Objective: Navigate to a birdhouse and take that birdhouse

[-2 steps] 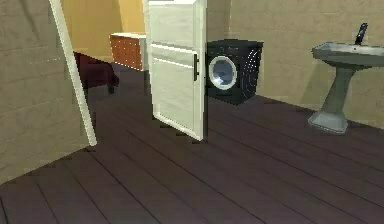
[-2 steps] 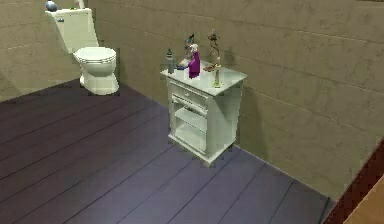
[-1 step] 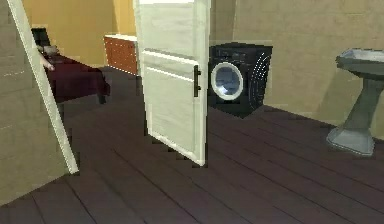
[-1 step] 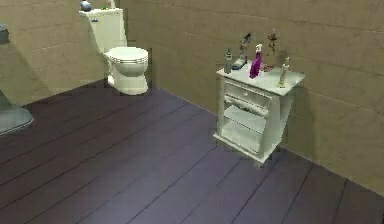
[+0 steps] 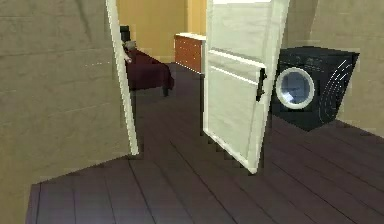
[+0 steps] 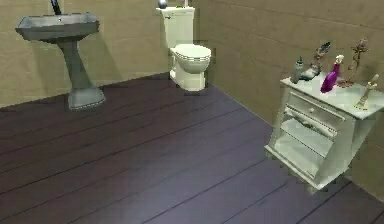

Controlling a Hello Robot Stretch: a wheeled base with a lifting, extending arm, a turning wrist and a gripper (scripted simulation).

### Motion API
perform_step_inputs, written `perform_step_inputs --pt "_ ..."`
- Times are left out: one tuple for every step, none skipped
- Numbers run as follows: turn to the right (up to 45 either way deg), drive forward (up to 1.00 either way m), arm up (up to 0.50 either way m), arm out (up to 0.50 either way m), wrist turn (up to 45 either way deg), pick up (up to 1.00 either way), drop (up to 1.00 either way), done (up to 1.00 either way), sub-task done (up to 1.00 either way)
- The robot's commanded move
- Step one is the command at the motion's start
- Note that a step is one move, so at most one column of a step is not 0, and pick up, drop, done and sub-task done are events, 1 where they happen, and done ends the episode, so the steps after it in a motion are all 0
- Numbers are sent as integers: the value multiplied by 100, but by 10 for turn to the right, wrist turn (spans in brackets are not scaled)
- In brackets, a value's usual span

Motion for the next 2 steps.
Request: perform_step_inputs --pt "0 100 0 0 0 0 0 0 0" --pt "-60 0 0 0 0 0 0 0 0"
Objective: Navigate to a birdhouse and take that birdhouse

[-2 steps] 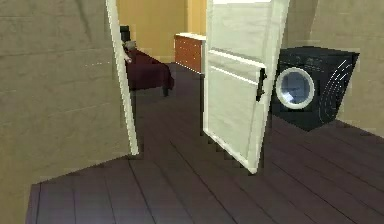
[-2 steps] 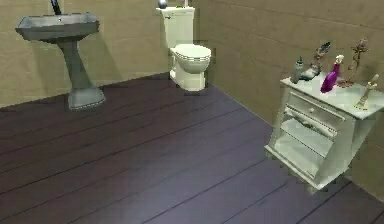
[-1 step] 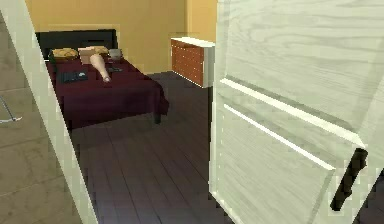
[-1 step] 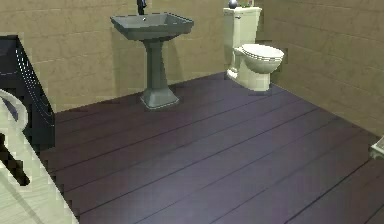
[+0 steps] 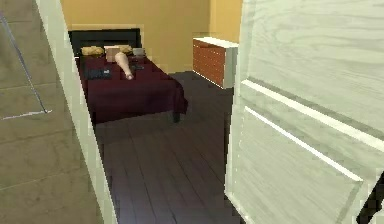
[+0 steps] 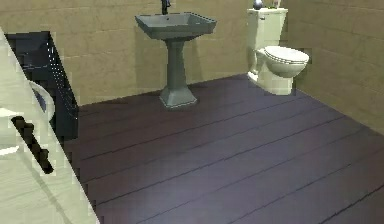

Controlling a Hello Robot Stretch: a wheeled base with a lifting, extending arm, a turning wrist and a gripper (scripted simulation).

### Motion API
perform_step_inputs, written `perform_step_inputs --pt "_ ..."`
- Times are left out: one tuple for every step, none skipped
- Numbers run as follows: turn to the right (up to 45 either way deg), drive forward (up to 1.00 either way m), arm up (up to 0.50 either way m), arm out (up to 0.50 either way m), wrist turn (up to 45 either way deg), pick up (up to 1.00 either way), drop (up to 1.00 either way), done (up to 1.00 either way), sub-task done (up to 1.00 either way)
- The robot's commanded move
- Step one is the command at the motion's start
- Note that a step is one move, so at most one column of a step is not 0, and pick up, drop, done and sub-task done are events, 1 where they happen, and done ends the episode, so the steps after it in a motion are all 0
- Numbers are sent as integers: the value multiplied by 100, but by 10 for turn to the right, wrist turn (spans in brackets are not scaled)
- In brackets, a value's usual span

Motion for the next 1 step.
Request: perform_step_inputs --pt "0 50 0 0 0 0 0 0 0"
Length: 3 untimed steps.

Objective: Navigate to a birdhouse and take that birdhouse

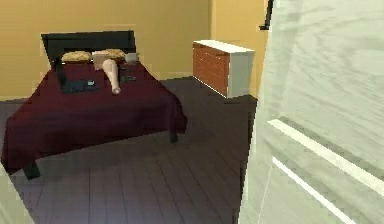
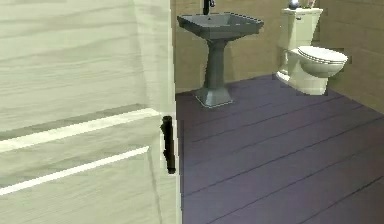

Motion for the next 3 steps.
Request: perform_step_inputs --pt "-90 0 0 0 0 0 0 0 0" --pt "0 90 0 0 0 0 0 0 0" --pt "-180 0 0 0 0 0 0 0 0"
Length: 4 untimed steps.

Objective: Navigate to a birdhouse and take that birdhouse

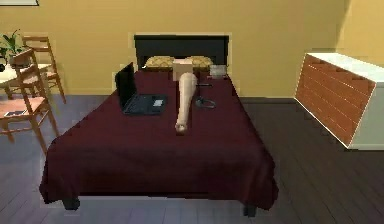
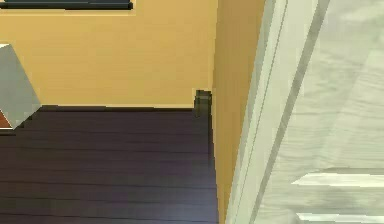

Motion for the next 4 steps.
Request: perform_step_inputs --pt "0 30 0 0 0 0 0 0 0" --pt "450 0 0 0 0 0 0 0 0" --pt "270 0 0 0 0 0 0 0 0" --pt "0 60 0 0 0 0 0 0 0"
